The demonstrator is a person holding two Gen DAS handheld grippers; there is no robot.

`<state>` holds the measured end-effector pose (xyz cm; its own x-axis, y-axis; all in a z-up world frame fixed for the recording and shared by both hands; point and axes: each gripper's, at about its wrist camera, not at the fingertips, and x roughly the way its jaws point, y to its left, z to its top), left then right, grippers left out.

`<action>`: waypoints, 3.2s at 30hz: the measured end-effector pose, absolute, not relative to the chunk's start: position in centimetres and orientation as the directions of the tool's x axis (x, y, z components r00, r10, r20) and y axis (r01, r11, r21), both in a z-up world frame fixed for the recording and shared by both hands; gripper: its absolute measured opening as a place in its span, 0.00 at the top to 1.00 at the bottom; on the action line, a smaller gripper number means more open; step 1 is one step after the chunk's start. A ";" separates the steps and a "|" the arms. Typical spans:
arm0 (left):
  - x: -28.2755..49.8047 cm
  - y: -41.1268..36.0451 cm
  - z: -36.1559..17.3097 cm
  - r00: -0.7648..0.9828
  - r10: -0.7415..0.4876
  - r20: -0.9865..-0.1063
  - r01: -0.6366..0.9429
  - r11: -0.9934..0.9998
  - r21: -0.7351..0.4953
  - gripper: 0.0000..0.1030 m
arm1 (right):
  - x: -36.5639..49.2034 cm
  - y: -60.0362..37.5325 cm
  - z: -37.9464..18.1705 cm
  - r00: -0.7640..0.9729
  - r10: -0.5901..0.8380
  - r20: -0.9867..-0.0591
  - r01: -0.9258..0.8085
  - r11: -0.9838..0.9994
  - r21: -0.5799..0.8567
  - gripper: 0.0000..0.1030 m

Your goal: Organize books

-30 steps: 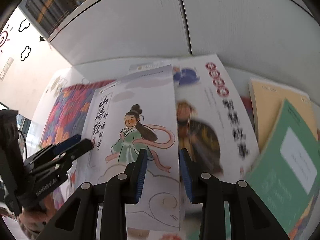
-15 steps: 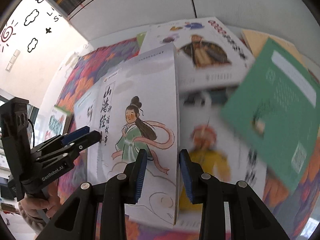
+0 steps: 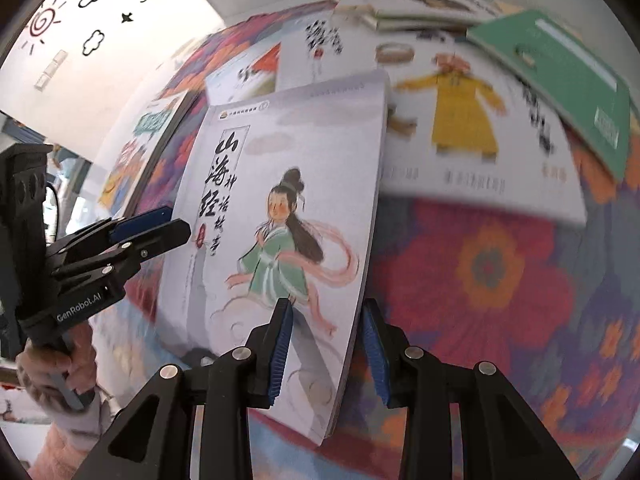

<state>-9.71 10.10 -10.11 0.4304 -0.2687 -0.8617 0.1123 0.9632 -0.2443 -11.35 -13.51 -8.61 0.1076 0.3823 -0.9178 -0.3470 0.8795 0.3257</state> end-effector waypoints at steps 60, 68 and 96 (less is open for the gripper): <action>-8.3 12.6 -9.0 0.473 -0.358 -0.805 0.109 0.930 -0.350 0.66 | -11.5 -12.7 -5.2 0.149 0.649 -0.746 -0.308 0.747 0.589 0.76; -8.3 13.1 -8.2 0.483 -0.342 -0.806 0.109 0.937 -0.332 0.66 | -11.6 -11.6 -4.4 0.152 0.638 -0.755 -0.315 0.756 0.574 0.76; -7.6 19.5 -3.7 0.550 -0.291 -0.782 0.077 0.951 -0.300 0.66 | -9.7 -5.5 -1.5 0.119 0.680 -0.723 -0.349 0.711 0.611 0.76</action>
